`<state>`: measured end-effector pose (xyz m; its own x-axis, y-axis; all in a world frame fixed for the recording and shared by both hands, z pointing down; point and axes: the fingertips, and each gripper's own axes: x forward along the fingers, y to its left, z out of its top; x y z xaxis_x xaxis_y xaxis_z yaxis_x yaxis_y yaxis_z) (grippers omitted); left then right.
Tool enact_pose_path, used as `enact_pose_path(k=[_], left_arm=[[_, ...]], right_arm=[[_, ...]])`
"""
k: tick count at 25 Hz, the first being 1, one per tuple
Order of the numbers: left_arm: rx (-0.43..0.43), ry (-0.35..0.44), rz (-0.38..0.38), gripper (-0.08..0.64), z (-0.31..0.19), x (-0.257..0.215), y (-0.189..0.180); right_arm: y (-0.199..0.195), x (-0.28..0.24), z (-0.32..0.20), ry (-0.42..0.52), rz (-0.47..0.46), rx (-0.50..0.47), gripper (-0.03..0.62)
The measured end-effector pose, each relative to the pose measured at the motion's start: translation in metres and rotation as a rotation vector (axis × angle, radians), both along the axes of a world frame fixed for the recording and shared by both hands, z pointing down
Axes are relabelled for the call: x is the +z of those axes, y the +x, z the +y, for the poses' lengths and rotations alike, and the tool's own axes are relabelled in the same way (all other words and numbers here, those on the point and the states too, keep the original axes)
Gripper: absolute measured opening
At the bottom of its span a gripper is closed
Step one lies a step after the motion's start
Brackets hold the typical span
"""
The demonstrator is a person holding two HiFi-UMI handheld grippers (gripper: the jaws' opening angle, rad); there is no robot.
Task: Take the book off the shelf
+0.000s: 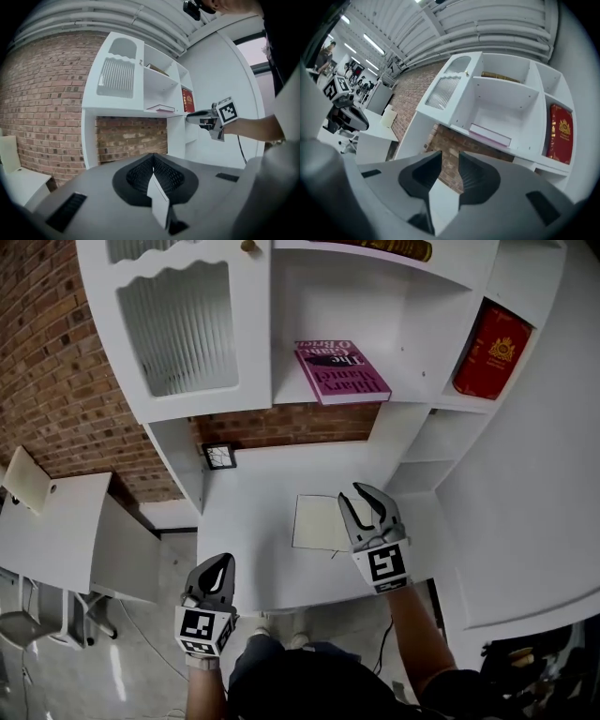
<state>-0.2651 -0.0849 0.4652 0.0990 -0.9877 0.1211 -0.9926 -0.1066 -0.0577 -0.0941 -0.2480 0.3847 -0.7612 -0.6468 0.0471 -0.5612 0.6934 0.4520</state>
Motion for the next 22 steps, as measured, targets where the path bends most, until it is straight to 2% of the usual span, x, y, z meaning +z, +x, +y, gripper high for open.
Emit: enact_pose_path(k=[6,12,17,22], left_arm=[[0.079,-0.024,0.030,0.009,-0.038,-0.001,0.004],[0.133,-0.026,0.043,0.009,-0.080,-0.003,-0.008],[0.188,-0.007,0.040,0.009,-0.114,-0.006,-0.016],[0.229,-0.019,0.029,0.009,-0.145,-0.006,-0.020]], right_arm=[[-0.016,-0.036,-0.020,0.166,0.087,0.039,0.121],[-0.029,-0.047,-0.053,0.210,0.169,0.085,0.191],[-0.040,-0.061,-0.080,0.292,0.249,0.132,0.245],[-0.050,-0.068,-0.107,0.374,0.359,0.173,0.265]])
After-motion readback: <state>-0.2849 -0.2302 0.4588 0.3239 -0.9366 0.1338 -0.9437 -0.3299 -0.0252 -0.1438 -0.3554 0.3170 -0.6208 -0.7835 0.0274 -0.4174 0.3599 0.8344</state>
